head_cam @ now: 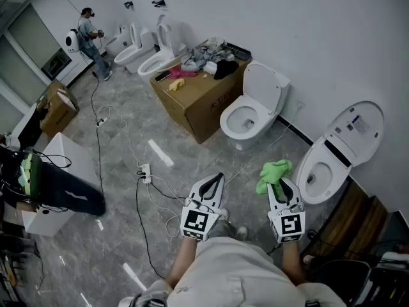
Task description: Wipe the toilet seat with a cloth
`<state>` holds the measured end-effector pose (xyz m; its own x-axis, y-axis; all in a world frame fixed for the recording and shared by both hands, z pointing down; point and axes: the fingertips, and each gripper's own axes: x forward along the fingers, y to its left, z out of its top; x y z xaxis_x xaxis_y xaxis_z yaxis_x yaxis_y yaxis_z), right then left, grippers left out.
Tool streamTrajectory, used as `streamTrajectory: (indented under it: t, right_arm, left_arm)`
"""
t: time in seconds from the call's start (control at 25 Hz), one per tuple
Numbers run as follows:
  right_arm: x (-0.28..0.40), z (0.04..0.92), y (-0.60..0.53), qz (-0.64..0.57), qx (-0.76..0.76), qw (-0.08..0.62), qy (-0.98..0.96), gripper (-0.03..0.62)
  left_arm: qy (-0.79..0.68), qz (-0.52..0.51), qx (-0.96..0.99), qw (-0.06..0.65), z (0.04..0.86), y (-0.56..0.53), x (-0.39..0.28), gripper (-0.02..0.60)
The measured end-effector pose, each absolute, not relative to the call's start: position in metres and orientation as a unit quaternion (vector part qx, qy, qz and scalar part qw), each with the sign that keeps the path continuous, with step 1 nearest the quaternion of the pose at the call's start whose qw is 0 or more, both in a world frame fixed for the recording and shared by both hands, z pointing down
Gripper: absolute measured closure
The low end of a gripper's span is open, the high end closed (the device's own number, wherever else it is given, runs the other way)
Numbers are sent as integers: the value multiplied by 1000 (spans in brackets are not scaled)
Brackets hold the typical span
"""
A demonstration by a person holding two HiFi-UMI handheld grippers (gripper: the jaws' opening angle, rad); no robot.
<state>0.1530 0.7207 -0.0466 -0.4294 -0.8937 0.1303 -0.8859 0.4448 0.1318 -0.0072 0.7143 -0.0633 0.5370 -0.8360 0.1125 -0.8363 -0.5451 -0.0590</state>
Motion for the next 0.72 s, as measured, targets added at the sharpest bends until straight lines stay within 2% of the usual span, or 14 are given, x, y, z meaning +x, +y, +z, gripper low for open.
streamTrajectory:
  t: [0.36,0.72]
  right_arm:
    - [135,-37,682,-18,510,99,-854,499]
    - [126,-30,603,-19,523,113,-844,497]
  left_arm:
    - [-481,58,875,4,-55,675,-10,569]
    - [-472,43,880,7,-49,588,-24,569]
